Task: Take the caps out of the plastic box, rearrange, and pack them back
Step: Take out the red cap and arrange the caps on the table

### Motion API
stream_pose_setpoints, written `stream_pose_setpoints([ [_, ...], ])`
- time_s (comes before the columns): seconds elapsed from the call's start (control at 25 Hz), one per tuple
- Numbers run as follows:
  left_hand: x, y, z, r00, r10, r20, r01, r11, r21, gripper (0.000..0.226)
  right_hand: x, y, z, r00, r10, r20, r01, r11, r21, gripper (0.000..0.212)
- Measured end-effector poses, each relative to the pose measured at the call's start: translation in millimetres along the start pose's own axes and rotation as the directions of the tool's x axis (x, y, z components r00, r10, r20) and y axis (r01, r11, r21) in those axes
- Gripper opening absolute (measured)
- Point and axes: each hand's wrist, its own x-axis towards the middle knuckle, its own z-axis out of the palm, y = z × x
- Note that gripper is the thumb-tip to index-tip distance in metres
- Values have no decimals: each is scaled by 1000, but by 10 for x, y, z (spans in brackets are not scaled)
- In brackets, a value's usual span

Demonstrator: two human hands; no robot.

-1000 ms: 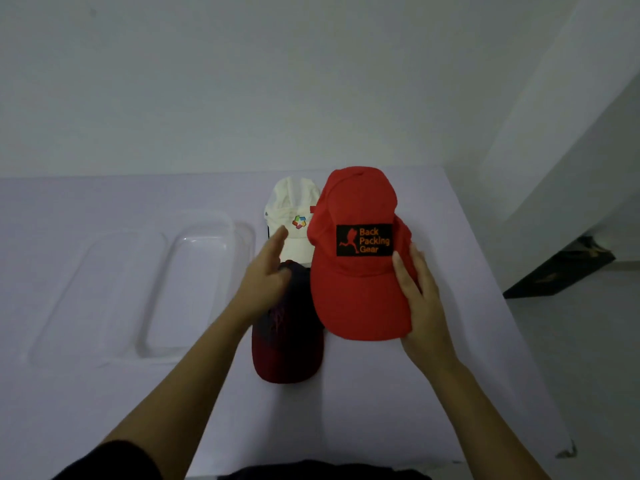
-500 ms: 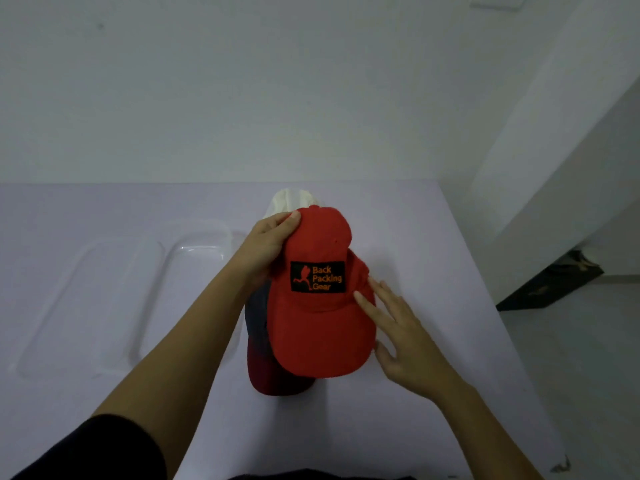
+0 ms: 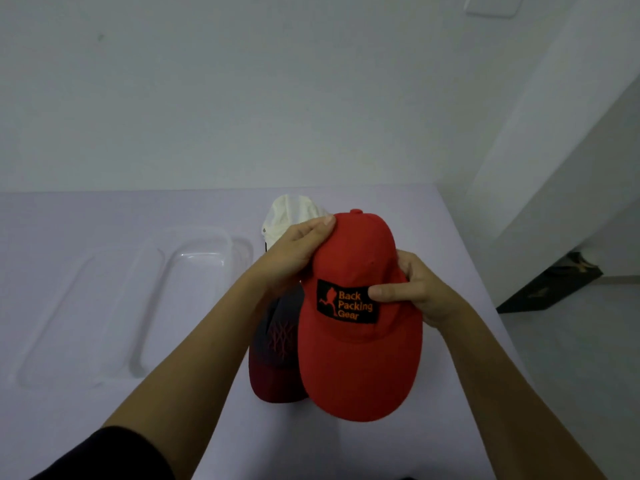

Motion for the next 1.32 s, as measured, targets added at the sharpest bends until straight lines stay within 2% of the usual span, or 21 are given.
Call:
stream_pose_setpoints([
  [0.04, -33, 17, -63, 994, -74, 75, 74, 997, 7, 48, 4, 24, -2, 1000, 14, 5, -14, 1000, 0, 58],
  [0.12, -74, 51, -159, 962, -207, 176, 193, 977, 95, 44, 7, 33, -5, 999, 50, -13, -51, 997, -63, 48],
  [0.2, -61, 71, -213, 954, -257, 152, 228, 956, 185, 31, -5, 2, -48, 995, 59, -82, -80, 956, -283, 38],
  [0.28, -48, 57, -241, 966, -246, 86, 225, 953, 202, 25, -28, -18, -54, 984, -7, -176, -78, 879, -471, 27],
  [0.32, -45, 37, -236, 973, -224, 58, 209, 959, 192, 22, -28, -1, -1, 971, -70, -230, -50, 877, -478, 22],
  [0.36, -45, 11, -217, 979, -202, 37, 192, 964, 187, 21, -14, 33, 89, 940, -134, -313, -23, 892, -451, 25],
  [0.4, -41, -21, -184, 983, -182, 29, 173, 966, 190, 19, 17, 92, 195, 876, -171, -450, -30, 914, -405, 37],
  [0.48, -44, -100, -87, 986, -163, 45, 150, 965, 213, 16, 79, 202, 358, 664, -181, -726, -59, 955, -292, 55],
  [0.56, -57, -168, -19, 982, -175, 77, 153, 961, 229, 16, 107, 196, 407, 478, -141, -867, -19, 985, -171, 57],
  [0.6, -59, -196, -14, 978, -185, 91, 159, 957, 241, 17, 103, 185, 374, 421, -142, -896, 14, 989, -150, 56],
  [0.68, -64, -218, -32, 973, -208, 103, 175, 947, 268, 17, 82, 185, 314, 377, -223, -899, 27, 973, -230, 57],
  [0.72, -57, -216, -38, 970, -217, 105, 182, 945, 272, 18, 65, 186, 312, 383, -280, -880, 24, 956, -293, 59],
  [0.8, -42, -205, -40, 973, -211, 95, 180, 946, 268, 20, 38, 199, 336, 443, -403, -801, 24, 898, -439, 56],
  [0.88, -37, -189, -30, 978, -187, 87, 158, 951, 266, 23, 22, 206, 332, 570, -441, -694, 5, 846, -533, 43],
  [0.92, -38, -188, -30, 979, -182, 90, 153, 952, 264, 23, 10, 203, 304, 649, -386, -655, -13, 856, -517, 38],
  [1.0, -59, -192, -29, 977, -185, 110, 148, 949, 278, 21, -17, 172, 223, 795, -153, -587, -131, 901, -413, 42],
  [1.08, -70, -214, -28, 971, -193, 139, 141, 939, 314, 22, -33, 181, 132, 874, 56, -482, -233, 920, -315, 48],
  [1.16, -51, -255, -6, 983, -149, 104, 100, 921, 378, 25, -32, 180, 116, 882, 94, -462, -253, 921, -296, 60],
  [1.24, -31, -341, 25, 993, -22, -113, 72, 887, 457, 32, -22, 212, 141, 852, 68, -519, -237, 934, -267, 70],
  [1.32, -65, -501, 72, 930, 149, -336, 26, 886, 464, 52, -29, 226, 179, 815, 61, -576, -215, 956, -202, 61],
])
